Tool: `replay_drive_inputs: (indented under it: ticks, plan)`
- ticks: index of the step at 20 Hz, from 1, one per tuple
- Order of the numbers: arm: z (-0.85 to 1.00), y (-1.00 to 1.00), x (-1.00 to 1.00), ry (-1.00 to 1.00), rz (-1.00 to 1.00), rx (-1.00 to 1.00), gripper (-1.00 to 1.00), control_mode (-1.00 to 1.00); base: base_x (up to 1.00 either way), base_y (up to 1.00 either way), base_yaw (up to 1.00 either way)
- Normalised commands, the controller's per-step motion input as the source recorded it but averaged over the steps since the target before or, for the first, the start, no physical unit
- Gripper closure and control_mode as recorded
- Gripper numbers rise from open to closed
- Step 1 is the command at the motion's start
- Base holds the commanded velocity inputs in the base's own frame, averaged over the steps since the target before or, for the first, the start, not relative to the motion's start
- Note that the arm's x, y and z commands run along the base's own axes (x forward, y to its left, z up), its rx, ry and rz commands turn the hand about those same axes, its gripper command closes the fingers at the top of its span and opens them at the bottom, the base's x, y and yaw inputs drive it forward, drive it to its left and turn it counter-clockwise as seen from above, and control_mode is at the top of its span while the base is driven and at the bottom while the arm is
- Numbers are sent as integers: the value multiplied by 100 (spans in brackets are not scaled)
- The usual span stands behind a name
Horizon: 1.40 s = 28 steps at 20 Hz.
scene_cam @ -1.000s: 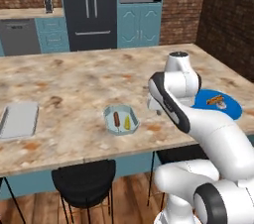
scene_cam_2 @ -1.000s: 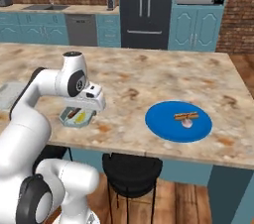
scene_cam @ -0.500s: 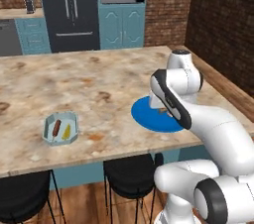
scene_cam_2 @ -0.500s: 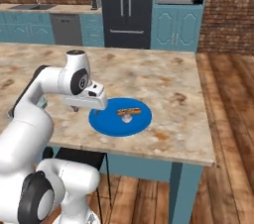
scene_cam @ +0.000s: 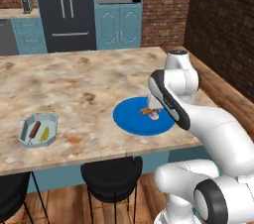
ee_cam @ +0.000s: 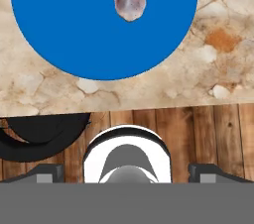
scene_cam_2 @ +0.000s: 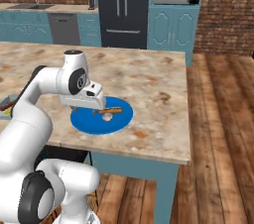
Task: Place one cooked food and one vegetable from the large plate to each tupperware container.
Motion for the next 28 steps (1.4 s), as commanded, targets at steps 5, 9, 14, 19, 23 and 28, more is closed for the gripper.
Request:
replay_drive_inputs:
  ticks: [5, 9, 14, 19, 23, 28]
  plan:
    - [0, 0, 0, 0, 0, 0, -100, 100, 35, -29, 1]
    - [0, 0, 0, 0, 0, 0, -100, 100, 59, 0, 0]
    - [0, 3, 19, 0, 0, 1, -100, -100, 12, 2, 0]
    - [-33, 38, 88, -1, 12, -1, -100, -100, 0, 0, 0]
    - [-80, 22, 96, -15, 12, 0, -100, -100, 0, 0, 0]
    - [-54, -27, 49, 0, 9, 1, -100, -100, 0, 0, 0]
